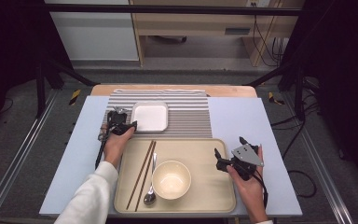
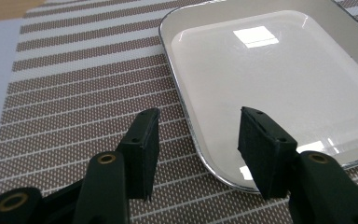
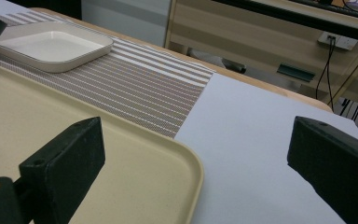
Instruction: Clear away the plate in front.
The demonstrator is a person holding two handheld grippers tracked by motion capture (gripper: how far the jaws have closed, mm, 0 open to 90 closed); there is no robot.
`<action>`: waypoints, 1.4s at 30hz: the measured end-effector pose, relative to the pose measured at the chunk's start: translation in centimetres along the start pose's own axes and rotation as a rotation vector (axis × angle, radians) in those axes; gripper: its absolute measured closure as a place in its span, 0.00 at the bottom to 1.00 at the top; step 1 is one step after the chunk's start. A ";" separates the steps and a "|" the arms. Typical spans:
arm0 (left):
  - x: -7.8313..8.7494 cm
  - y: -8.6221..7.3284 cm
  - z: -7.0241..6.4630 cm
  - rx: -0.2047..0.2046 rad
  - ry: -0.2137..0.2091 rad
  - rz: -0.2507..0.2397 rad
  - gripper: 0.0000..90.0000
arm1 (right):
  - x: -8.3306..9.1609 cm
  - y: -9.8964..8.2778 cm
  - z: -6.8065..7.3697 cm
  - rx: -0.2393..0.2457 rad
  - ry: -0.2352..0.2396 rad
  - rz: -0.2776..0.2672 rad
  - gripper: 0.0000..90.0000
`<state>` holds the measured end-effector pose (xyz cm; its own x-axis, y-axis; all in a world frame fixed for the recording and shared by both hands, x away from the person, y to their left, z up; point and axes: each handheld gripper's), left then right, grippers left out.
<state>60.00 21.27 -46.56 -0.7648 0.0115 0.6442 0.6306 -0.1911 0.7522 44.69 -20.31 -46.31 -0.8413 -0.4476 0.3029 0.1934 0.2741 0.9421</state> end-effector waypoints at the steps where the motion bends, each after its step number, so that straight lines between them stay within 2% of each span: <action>1: -0.1 0.0 0.0 0.007 -0.001 0.008 0.56 | 0.0 0.0 0.0 -0.002 0.000 0.001 0.05; 6: -0.5 -0.2 0.2 0.027 -0.003 0.027 0.62 | 0.0 0.0 0.0 -0.003 0.000 0.002 0.05; 13: -0.8 -0.3 0.3 0.034 -0.002 0.049 0.69 | 0.0 0.0 0.0 -0.004 0.001 0.004 0.05; 18: -0.9 -0.2 0.3 0.053 -0.015 0.056 0.73 | 0.0 0.0 0.0 -0.002 0.001 0.004 0.05; 22: -0.9 -0.2 0.2 0.067 -0.032 0.063 0.80 | 0.0 0.0 -0.1 -0.002 0.000 0.008 0.05; 31: -1.0 0.1 0.2 0.078 -0.038 0.077 0.84 | -0.1 -0.1 0.0 -0.001 0.004 0.011 0.05; 42: -1.4 0.3 0.5 0.158 -0.045 0.082 0.94 | -0.1 -0.1 -0.1 -0.005 0.004 0.015 0.05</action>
<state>61.36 21.67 -47.19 -0.7056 0.0466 0.7071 0.7062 -0.0370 0.7071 44.80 -20.34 -46.48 -0.8366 -0.4467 0.3171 0.2083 0.2760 0.9383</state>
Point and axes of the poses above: each handheld gripper's, and its own axes: x roughly backward along the jaws, y roughly out of its top, z roughly to its left, and after that the axes turned 11 degrees about y, right-handed
